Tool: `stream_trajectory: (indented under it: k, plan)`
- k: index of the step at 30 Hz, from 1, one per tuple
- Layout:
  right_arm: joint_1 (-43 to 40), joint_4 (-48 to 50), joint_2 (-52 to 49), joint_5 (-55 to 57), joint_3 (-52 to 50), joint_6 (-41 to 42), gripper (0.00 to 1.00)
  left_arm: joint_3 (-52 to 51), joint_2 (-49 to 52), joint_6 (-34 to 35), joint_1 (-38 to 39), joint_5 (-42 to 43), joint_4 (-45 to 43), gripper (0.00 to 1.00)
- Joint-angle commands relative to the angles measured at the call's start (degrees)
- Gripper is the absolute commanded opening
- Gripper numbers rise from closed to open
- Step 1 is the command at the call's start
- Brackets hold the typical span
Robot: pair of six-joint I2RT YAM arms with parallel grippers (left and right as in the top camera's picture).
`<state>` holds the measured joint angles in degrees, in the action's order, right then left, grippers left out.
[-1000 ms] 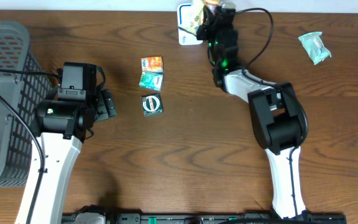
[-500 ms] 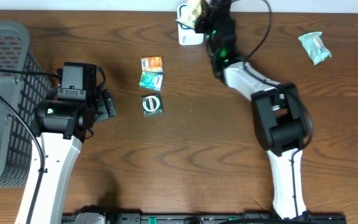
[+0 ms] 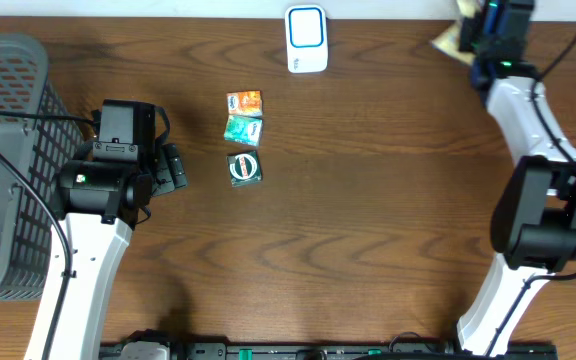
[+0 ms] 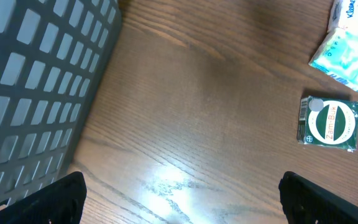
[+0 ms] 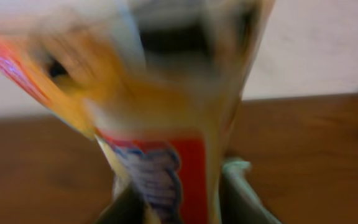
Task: Scan the item barcode
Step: 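Carry the bag to the top-right corner and release it, then reach the right gripper to the mint-green packet and grasp it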
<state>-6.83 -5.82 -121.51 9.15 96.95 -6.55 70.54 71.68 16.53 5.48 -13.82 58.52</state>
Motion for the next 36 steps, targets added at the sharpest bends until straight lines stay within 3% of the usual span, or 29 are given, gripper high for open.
stream_trajectory:
  k: [1,9,12,16,19,21,24,27,31,36]
  plan:
    - [-2.91,-3.74,-1.25,-0.31,0.55,-5.68,0.99,0.83,0.17,0.28,0.11,-0.15,0.15,0.98]
    - [-5.03,-10.21,-0.96,-1.07,0.55,1.42,0.99,0.83,0.17,0.28,0.11,-0.15,0.15,0.98]
    - [-3.89,-11.5,-0.07,-6.75,0.55,1.86,0.99,0.83,0.17,0.28,0.11,-0.17,0.15,0.98]
    - [-1.44,-13.6,2.21,-32.72,0.55,2.12,0.99,0.83,0.17,0.28,0.11,-0.15,0.15,0.98]
    - [0.52,-10.69,2.36,-53.0,0.55,9.16,0.99,0.83,0.17,0.28,0.11,-0.15,0.17,0.98]
    - [2.45,-9.75,2.27,-57.75,0.55,13.84,0.99,0.83,0.17,0.28,0.11,-0.15,0.17,0.98]
    - [6.27,-10.75,2.25,-57.33,0.52,16.35,0.93,0.83,0.17,0.28,0.11,-0.15,0.15,0.98]
    - [10.93,-12.35,2.23,-56.94,0.33,16.33,0.95,0.83,0.17,0.28,0.11,-0.15,0.17,0.98]
    - [18.6,-12.66,1.75,-47.08,0.09,16.92,0.97,0.83,0.17,0.28,0.11,-0.15,0.17,0.98]
    - [27.67,-11.54,-0.59,-34.82,0.09,23.67,0.97,0.83,0.17,0.28,0.11,-0.15,0.17,0.98]
